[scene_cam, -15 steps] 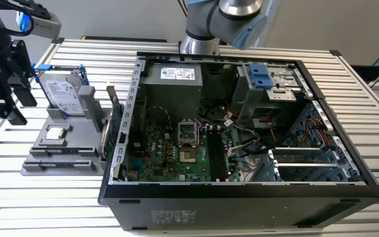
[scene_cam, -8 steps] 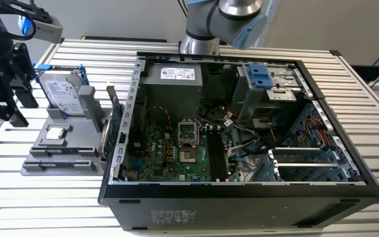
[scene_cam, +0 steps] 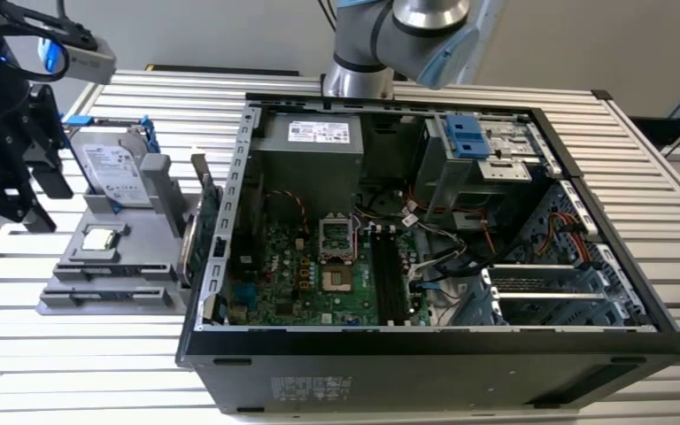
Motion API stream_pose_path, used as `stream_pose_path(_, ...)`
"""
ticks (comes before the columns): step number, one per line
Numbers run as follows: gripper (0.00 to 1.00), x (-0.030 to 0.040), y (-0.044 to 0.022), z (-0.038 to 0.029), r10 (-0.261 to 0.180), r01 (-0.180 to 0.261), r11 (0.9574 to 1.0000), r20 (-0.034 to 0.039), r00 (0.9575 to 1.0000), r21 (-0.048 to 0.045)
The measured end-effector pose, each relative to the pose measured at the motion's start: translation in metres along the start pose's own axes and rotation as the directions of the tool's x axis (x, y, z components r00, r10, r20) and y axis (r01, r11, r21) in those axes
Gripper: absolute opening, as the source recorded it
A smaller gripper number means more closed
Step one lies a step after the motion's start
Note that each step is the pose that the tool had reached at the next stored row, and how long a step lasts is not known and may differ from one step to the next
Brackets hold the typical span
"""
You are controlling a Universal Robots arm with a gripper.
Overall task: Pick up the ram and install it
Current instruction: 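Pick up the ram and move it above insertion slot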
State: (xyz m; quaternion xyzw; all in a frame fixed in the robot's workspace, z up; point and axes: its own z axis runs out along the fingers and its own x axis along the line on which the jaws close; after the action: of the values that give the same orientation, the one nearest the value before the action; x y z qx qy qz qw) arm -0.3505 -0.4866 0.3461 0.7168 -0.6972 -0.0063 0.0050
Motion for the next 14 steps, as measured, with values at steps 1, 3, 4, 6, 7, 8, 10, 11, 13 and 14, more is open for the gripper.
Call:
stream_pose_path(1,1.0,0.0,0.0,0.0009,0.0,0.0,1.0,0.0,1.0,0.0008)
stream_pose_path(3,1.0,0.0,0.0,0.0026,0.0,0.0,1.0,0.0,1.0,0.0022)
stream_pose_path(4,1.0,0.0,-0.0001,0.0034,0.0,0.0,1.0,-0.0001,1.0,0.0025)
stream_pose_path(6,1.0,-0.0001,-0.0001,0.005,0.0,0.0,1.0,-0.0004,1.0,0.0028)
stream_pose_path(7,1.0,-0.0001,-0.0001,0.0057,0.0,0.0,1.0,-0.0008,1.0,0.0029)
stream_pose_path(8,1.0,-0.0001,-0.0001,0.0064,0.0,0.0,1.0,-0.0014,1.0,0.0028)
stream_pose_path(10,1.0,-0.0001,-0.0001,0.0078,0.0,0.0,1.0,-0.0027,1.0,0.0028)
stream_pose_path(11,1.0,-0.0001,-0.0001,0.0085,0.0,0.0,1.0,-0.0034,1.0,0.0028)
stream_pose_path(13,1.0,-0.0001,-0.0002,0.0099,0.0,0.0,1.0,-0.0048,1.0,0.0028)
stream_pose_path(14,1.0,-0.0001,-0.0002,0.0105,0.0,0.0,1.0,-0.0059,1.0,0.0028)
